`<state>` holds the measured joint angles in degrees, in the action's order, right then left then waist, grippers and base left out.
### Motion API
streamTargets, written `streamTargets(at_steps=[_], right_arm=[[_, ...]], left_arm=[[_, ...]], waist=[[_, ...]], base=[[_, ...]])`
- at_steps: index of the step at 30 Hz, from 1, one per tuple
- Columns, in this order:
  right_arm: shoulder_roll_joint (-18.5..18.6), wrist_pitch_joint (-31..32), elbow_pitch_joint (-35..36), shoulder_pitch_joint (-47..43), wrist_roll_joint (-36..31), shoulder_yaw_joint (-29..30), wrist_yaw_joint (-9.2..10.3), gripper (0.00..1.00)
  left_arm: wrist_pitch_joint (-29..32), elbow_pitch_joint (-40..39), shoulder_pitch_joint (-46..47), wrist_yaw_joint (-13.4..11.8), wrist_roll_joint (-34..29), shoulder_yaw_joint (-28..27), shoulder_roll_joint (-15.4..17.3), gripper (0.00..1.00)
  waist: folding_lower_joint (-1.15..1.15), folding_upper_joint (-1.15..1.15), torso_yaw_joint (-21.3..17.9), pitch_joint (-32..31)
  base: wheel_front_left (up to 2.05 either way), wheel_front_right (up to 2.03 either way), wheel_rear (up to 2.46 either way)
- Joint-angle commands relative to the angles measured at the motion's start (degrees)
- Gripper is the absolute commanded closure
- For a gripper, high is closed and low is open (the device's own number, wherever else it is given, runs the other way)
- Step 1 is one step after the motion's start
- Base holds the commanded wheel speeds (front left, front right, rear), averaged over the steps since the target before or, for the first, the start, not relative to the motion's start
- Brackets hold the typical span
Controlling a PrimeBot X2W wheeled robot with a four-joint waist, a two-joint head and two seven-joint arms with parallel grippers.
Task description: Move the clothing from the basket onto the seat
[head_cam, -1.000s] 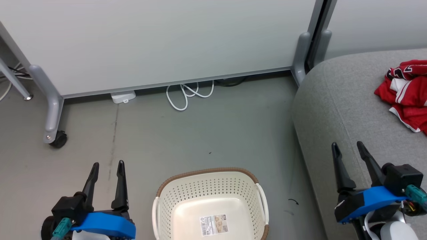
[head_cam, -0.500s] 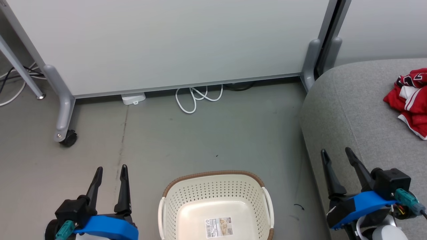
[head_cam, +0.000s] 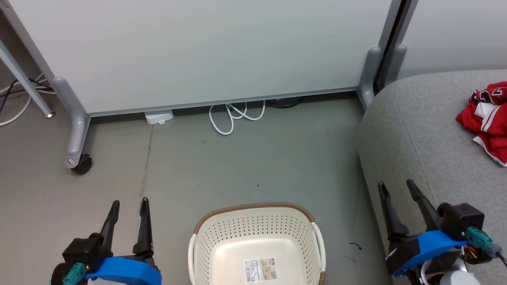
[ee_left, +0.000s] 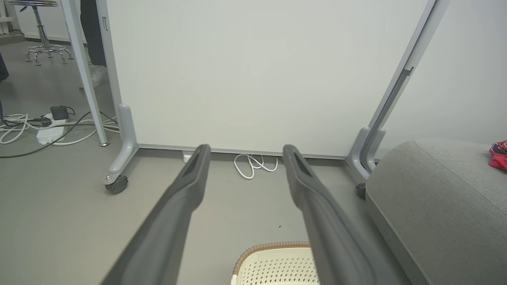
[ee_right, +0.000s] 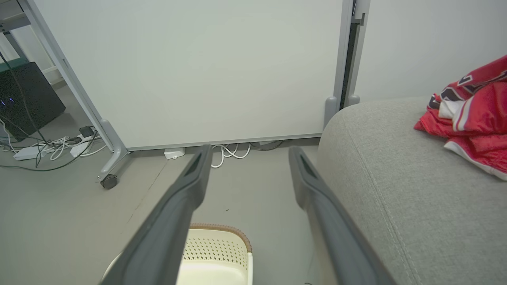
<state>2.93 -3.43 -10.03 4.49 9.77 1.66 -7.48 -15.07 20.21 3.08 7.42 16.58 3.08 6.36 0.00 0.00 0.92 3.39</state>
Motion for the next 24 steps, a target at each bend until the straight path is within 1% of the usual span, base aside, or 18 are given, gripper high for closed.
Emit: streamTargets(at_steps=[1, 17, 18, 24], right_arm=[[-0.1, -0.3, -0.2, -0.6, 0.6, -0.1, -0.03, 0.0], [-0.1, 0.0, -0.5, -0.5, 0.1, -0.4, -0.03, 0.0], [0.0, -0.1, -0.7, -0.1, 0.2, -0.5, 0.0, 1.0], [-0.1, 0.1, -4.1, -1.0, 0.4, -0.5, 0.0, 1.0]], left_arm=[[-0.1, 0.0, 0.1, 0.0, 0.1, -0.3, 0.1, 0.0], [-0.1, 1.3, 0.3, 0.0, 1.0, 0.4, 0.6, 0.0], [0.0, 1.4, 0.0, 0.0, 0.8, 0.3, 0.2, 1.0], [0.5, 4.3, -2.3, 0.0, 1.0, 0.5, -0.8, 1.0]], waist=[[0.0, 0.0, 0.0, -0.1], [0.0, 0.0, -0.4, 0.0], [0.0, 0.0, -0.4, 0.0], [0.0, 0.0, -0.4, 0.0]], base=[[0.0, 0.0, 0.0], [0.0, 0.0, 0.0], [0.0, 0.0, 0.0], [0.0, 0.0, 0.0]])
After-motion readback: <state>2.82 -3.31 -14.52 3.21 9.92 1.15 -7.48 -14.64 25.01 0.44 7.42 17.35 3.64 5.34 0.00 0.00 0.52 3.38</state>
